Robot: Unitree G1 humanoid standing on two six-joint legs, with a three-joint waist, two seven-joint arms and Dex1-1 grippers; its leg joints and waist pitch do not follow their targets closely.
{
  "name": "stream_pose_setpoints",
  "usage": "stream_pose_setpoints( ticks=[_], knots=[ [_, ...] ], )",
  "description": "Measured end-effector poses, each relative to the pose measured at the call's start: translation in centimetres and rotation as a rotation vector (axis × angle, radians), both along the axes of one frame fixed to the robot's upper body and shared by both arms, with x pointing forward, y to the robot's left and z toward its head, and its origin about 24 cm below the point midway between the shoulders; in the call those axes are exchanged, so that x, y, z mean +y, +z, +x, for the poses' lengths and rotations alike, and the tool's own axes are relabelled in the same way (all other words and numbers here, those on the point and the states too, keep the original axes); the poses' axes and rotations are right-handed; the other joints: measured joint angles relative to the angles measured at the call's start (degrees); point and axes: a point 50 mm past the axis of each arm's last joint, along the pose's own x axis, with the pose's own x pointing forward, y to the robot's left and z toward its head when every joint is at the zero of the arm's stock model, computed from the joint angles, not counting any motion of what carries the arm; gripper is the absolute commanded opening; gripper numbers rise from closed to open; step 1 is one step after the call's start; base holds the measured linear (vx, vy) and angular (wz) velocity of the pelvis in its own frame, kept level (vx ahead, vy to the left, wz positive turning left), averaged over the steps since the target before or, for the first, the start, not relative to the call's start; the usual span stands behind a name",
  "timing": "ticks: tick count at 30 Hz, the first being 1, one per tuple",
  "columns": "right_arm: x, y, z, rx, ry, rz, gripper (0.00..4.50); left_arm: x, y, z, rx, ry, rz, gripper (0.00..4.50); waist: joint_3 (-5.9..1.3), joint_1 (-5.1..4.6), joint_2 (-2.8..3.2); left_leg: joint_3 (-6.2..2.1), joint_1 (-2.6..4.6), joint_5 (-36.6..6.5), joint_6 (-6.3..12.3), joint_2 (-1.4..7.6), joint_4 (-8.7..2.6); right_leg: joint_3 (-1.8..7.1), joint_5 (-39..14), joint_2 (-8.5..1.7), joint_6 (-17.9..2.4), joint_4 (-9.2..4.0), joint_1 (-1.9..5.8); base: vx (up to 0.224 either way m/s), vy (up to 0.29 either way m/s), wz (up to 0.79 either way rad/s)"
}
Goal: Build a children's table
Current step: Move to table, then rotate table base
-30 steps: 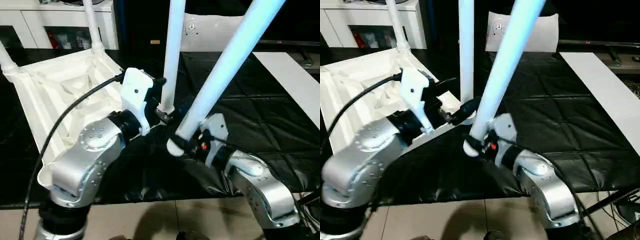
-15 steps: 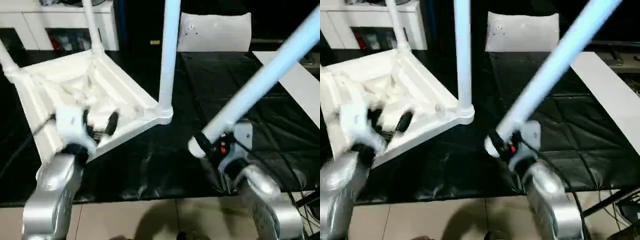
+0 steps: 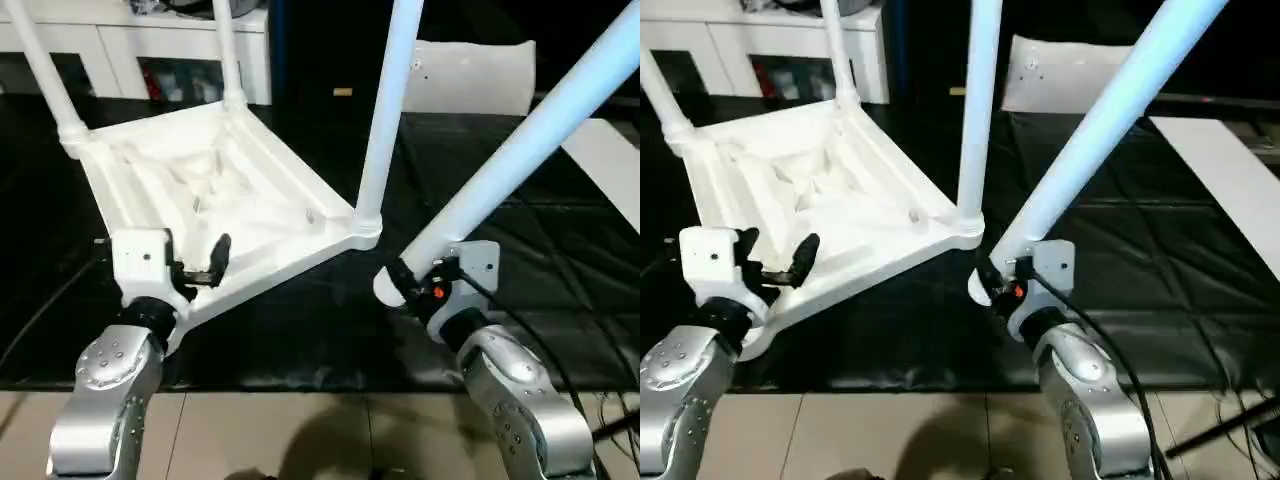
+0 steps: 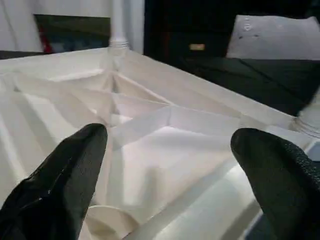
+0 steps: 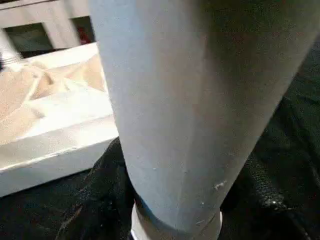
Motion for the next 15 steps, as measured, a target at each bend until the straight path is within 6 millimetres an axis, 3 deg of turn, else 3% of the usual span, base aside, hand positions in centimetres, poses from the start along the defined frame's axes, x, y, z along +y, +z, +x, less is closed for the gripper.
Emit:
stream_pose_setpoints(
  ticks=[2, 4, 5, 6, 7, 8, 9, 10, 11, 12, 13, 14, 15],
  knots=[
    [-0.2, -0.3, 0.1, 0.012, -0.016, -0.003, 1.89, -0.3, 0.0, 0.0, -0.005, -0.01, -0.001, 4.5, 0.24, 0.18, 0.4, -0.15, -0.03, -0.65, 0.66, -0.01, 1.27, -0.34, 0.37, -0.18, 0.91, -0.72, 0.79, -0.061, 0.118, -0.03],
    [-0.1, -0.3, 0.1, 0.01, -0.018, 0.005, 1.89, 0.2, -0.1, -0.1, -0.004, 0.003, 0.016, 4.5, 0.51, -1.08, 0.89, -0.01, 0.11, -0.67, 0.93, -0.26, 1.02, -0.88, -2.43, 0.4, 0.35, 0.0, 0.78, -0.084, 0.138, 0.05],
    [0.4, -0.3, 0.1, 0.005, 0.0, 0.013, 1.89, 0.4, 0.0, -0.1, -0.006, 0.009, 0.026, 4.5, 0.65, -1.64, 1.16, 0.17, 0.05, -0.56, 1.02, -0.32, 0.62, -1.26, -4.41, 0.44, -1.01, 1.41, 0.64, -0.074, 0.125, 0.1],
    [0.8, -0.3, 0.1, 0.005, 0.017, 0.015, 1.89, 0.5, 0.1, -0.1, -0.01, 0.014, 0.03, 4.5, 0.62, -1.82, 0.92, 0.46, 0.28, -0.33, 1.13, -0.35, -0.25, -3.57, -4.74, 0.83, -1.62, 6.69, -0.03, -0.063, 0.061, 0.14],
    [0.8, -0.3, 0.0, 0.002, 0.02, 0.01, 1.89, 0.5, 0.1, -0.1, -0.012, 0.013, 0.029, 4.5, 0.49, -1.76, 0.71, 0.85, 0.57, -0.22, 0.95, -0.42, -1.11, -5.12, -4.75, 1.75, -1.68, 7.93, 0.55, -0.063, 0.061, 0.14],
    [0.8, -0.2, 0.1, -0.005, 0.022, 0.008, 1.89, 0.5, 0.1, -0.1, -0.013, 0.012, 0.03, 4.5, 0.01, -1.68, -0.12, 1.99, 0.76, 0.11, 0.4, -0.88, -2.24, -5.63, -4.94, 2.36, -1.95, 7.16, 1.29, 0.0, 0.0, 0.0],
    [0.7, 0.1, 0.3, -0.026, 0.024, 0.003, 1.89, 0.4, 0.2, 0.0, -0.017, 0.01, 0.026, 4.5, -1.0, -1.17, -2.16, 3.02, 0.33, 0.46, -0.41, -2.54, -2.87, -3.81, -4.78, 2.46, -0.41, 5.33, 2.26, 0.0, 0.0, 0.0],
    [0.5, 0.4, 0.4, -0.041, 0.016, -0.001, 1.89, 0.0, 0.2, 0.1, -0.019, -0.004, 0.021, 4.5, -0.74, -0.87, -1.49, 1.28, -1.04, -0.57, -2.67, -3.26, -0.12, -3.59, -4.57, 1.91, 0.42, 5.72, 1.15, 0.0, 0.0, 0.0],
    [0.2, 0.4, 0.5, -0.038, 0.008, -0.009, 1.89, -0.3, 0.0, 0.0, -0.012, -0.013, 0.016, 4.5, -0.66, -0.17, -0.83, -2.77, -2.11, -1.53, -4.38, -3.59, 4.64, -3.02, -4.4, 1.89, 0.59, 6.23, 1.08, 0.007, 0.076, -0.26],
    [0.1, 0.3, 0.5, -0.034, 0.002, -0.008, 1.89, -0.1, -0.2, -0.1, -0.003, -0.007, 0.022, 4.5, -0.4, -0.04, 0.47, -8.3, -2.26, -1.83, -5.92, -2.78, 9.78, -3.64, -4.17, 1.56, 0.97, 6.35, 1.17, 0.035, 0.158, -0.43],
    [0.0, 0.1, 0.4, -0.028, 0.0, -0.009, 1.89, -0.1, -0.1, -0.1, -0.006, -0.007, 0.025, 4.5, -0.29, 0.01, 0.75, -9.56, -1.45, -3.52, -7.65, -1.63, 8.39, -3.74, -4.04, 1.34, 1.16, 6.3, 1.1, 0.035, 0.158, -0.43],
    [-0.1, 0.0, 0.4, -0.025, -0.004, -0.009, 1.89, -0.1, 0.1, 0.1, -0.015, -0.012, 0.026, 4.5, -0.21, -0.23, 1.26, -9.04, -0.68, -5.14, -5.49, -1.04, 5.77, -3.78, -3.96, 1.21, 1.12, 6.15, 0.99, -0.032, 0.184, -0.01],
    [0.0, -0.2, 0.4, -0.015, -0.004, -0.006, 1.89, 0.0, 0.4, 0.2, -0.024, -0.012, 0.042, 4.5, -0.35, -1.13, 1.63, -8.38, -0.33, -4.18, -3.43, -1.15, 4.75, -3.04, -4.47, 1.85, -0.13, 5.91, 0.64, -0.013, 0.17, 0.08]
  ],
)
